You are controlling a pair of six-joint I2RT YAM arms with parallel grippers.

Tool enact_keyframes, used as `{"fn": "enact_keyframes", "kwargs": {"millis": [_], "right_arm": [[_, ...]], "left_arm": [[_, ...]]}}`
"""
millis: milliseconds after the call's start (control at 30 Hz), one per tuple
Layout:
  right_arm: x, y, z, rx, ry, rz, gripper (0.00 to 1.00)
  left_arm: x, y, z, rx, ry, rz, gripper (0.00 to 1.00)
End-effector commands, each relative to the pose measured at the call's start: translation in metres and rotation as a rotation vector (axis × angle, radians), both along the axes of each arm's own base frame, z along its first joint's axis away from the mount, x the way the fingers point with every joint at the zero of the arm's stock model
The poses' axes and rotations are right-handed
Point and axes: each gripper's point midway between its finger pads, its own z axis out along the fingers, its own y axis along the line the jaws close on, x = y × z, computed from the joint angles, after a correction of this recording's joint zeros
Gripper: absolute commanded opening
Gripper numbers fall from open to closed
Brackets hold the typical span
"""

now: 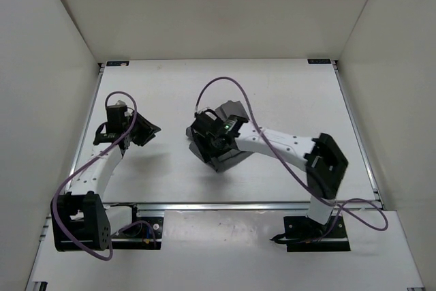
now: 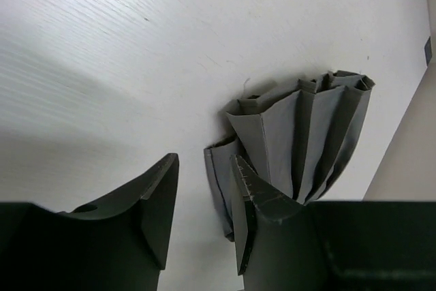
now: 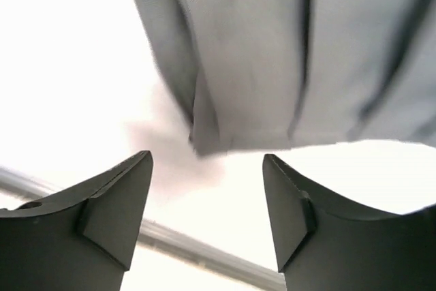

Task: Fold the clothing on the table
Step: Fold the skirt

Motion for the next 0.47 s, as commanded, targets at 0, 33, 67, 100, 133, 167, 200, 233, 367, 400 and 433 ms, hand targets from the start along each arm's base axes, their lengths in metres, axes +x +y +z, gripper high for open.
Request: {"fn": "enact_keyframes", "kwargs": {"millis": [0,33,67,100,133,167,200,233,367,400,433], "right_arm": [[-0.012,-0.026,0.043,0.036,-0.086,-0.080,0.63],[-0.017,-0.031,0.053,0.077,-0.091,-0.100,0.64],[-0.024,-0.039,0.057,0.110,-0.084,-0.111,0.64],[-0.031,-0.047,0.056,0.145,-0.075,-0.126,0.64],[-0.036,-0.048,0.056,0.174,-0.059,-0.127,0.82],[-0.042,-0.056,0.052,0.190,-0.052,-0.136,0.87],[-0.048,-0.063,0.047,0.199,-0.047,-0.148,0.88],[-0.050,-0.068,0.042,0.197,-0.038,-0.154,0.88],[-0.052,-0.082,0.028,0.178,-0.015,-0.133,0.76],[-0.043,-0.082,0.027,0.163,-0.023,-0.118,0.77],[-0.038,-0.080,0.026,0.127,-0.034,-0.082,0.79]], "left_arm": [[-0.001,0.012,0.009,0.043,-0.029,-0.012,0.46],[-0.003,0.013,0.009,0.050,-0.028,-0.018,0.47],[-0.002,0.010,0.009,0.053,-0.027,-0.028,0.47],[-0.002,0.010,0.009,0.051,-0.028,-0.030,0.47],[-0.002,0.007,0.010,0.052,-0.030,-0.041,0.47],[-0.002,0.006,0.010,0.051,-0.034,-0.044,0.47],[-0.001,0.006,0.010,0.045,-0.044,-0.041,0.47],[0.000,0.005,0.011,0.034,-0.049,-0.036,0.47],[0.000,0.001,0.008,0.013,-0.044,-0.041,0.47],[0.002,0.000,0.011,0.018,-0.055,-0.043,0.46],[0.002,-0.002,0.012,0.008,-0.053,-0.050,0.46]]}}
